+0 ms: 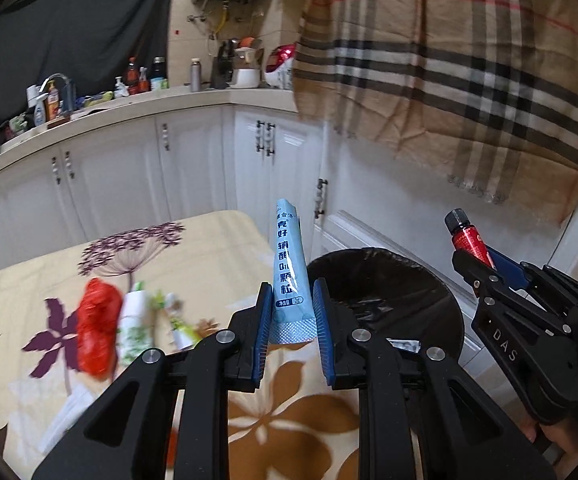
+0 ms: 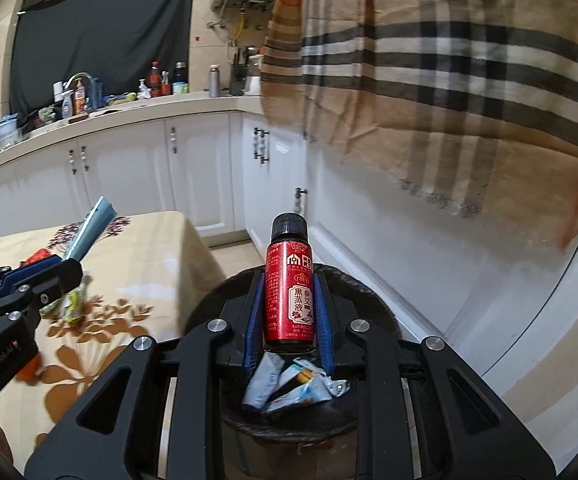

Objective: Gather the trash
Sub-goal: 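Carry the red can and blue tube over the black bin and open both tools, then move both open tools back over the table, then grasp the orange plastic bag with the right tool while the left tool grasps the white strip, then carry the orange bag and white strip over the black bin and open both tools, then move both open tools back over the table, then grasp the green spray can with the left tool while the right tool grasps the string-tied wrapper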

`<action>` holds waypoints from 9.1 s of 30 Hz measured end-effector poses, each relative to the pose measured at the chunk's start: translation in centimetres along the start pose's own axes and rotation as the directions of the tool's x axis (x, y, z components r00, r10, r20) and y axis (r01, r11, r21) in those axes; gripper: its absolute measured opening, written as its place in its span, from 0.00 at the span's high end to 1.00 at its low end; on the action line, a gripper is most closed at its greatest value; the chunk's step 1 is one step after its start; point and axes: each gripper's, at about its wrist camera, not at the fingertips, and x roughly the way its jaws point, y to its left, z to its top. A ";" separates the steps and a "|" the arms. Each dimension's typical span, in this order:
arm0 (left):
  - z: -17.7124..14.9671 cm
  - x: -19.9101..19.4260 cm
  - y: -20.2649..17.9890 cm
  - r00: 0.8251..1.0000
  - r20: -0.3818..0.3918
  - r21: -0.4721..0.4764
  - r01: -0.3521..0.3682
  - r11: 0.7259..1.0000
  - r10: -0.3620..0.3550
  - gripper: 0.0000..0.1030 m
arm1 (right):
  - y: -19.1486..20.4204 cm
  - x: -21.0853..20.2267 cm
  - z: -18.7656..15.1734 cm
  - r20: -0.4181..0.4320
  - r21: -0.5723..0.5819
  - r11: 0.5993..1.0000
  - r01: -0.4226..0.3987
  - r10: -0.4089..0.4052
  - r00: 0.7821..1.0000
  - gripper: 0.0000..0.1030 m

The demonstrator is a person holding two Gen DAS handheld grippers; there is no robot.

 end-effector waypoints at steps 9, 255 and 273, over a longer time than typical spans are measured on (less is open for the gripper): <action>0.4 4.5 -3.5 0.999 -0.044 0.072 0.012 0.997 -0.009 0.79 | -2.6 2.9 -0.6 -0.019 0.039 0.999 0.025 -0.025 1.000 0.78; -7.5 -4.3 13.3 0.945 -0.182 -0.055 -0.286 0.957 0.272 0.51 | 10.7 -1.2 -2.5 -0.135 -0.036 0.983 -0.179 0.173 0.976 0.40; -8.2 -1.7 13.7 0.946 -0.297 -0.019 -0.144 0.989 0.132 0.76 | 13.7 1.4 -1.8 -0.216 -0.071 0.965 -0.252 0.232 0.948 0.40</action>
